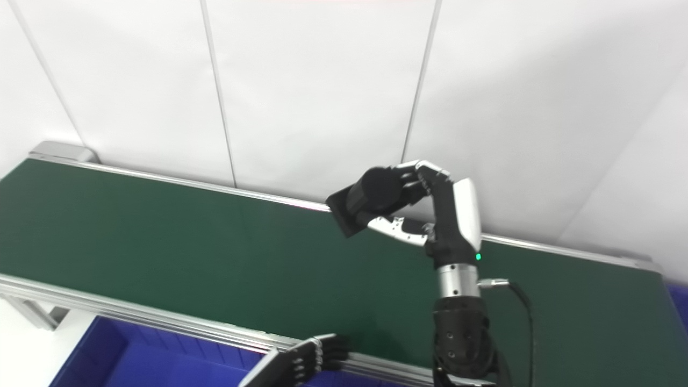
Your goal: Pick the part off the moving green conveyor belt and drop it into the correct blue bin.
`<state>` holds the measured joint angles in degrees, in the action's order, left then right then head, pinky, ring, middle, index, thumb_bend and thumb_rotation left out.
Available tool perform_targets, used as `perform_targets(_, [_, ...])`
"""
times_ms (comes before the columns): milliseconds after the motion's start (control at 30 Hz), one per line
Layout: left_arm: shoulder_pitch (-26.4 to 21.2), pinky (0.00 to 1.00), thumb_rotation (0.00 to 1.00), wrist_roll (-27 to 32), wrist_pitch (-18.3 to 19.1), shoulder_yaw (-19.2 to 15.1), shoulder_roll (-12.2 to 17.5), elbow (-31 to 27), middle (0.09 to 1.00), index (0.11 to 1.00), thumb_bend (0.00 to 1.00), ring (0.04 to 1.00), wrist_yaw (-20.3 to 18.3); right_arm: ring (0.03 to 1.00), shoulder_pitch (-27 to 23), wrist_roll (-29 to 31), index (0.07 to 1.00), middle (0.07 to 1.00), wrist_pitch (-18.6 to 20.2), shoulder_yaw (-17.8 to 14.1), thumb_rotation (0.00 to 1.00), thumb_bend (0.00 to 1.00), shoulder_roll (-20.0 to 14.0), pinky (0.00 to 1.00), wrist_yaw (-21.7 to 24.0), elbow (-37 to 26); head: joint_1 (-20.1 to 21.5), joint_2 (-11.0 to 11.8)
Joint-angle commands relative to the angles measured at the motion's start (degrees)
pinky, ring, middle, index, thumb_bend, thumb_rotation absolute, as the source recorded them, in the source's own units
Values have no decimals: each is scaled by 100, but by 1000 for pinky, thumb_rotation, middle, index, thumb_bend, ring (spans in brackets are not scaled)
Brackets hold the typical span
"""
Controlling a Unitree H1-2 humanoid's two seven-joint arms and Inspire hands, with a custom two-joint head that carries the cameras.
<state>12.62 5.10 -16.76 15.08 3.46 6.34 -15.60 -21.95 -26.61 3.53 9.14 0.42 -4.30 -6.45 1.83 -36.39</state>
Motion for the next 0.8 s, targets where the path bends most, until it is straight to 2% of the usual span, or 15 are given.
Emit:
perform_targets(0, [14, 820, 316, 116, -102, -26, 51, -235, 842, 832, 989, 837, -110, 392, -81, 19, 525, 495, 59, -102, 0, 516, -16, 328, -18, -381, 211, -24])
perform_targets(167, [21, 827, 332, 230, -84, -112, 195, -299, 842, 836, 988, 842, -202, 390, 204, 65, 534, 488, 362, -295, 0, 515, -10, 336, 65, -1027, 596, -101])
perform_targets(200, [23, 828, 333, 284, -81, -137, 229, -310, 841, 835, 989, 842, -231, 392, 291, 52, 532, 489, 355, -317, 0, 516, -39, 340, 64, -1155, 815, -155])
perform_targets(333, [14, 831, 331, 428, -117, -224, 357, -320, 841, 837, 984, 843, -332, 404, 614, -132, 523, 486, 442, -399, 0, 518, -98, 346, 34, -1582, 1126, -252])
perform_targets(533, [13, 837, 339, 616, -166, -379, 498, -318, 840, 834, 984, 846, -498, 394, 1170, -342, 528, 492, 481, -532, 0, 516, -164, 322, 90, -2188, 1537, -411])
perform_targets(767, [28, 837, 339, 806, -142, -575, 642, -362, 834, 831, 976, 845, -645, 407, 2013, -438, 519, 497, 318, -720, 0, 518, -151, 333, -23, -2704, 1932, -590])
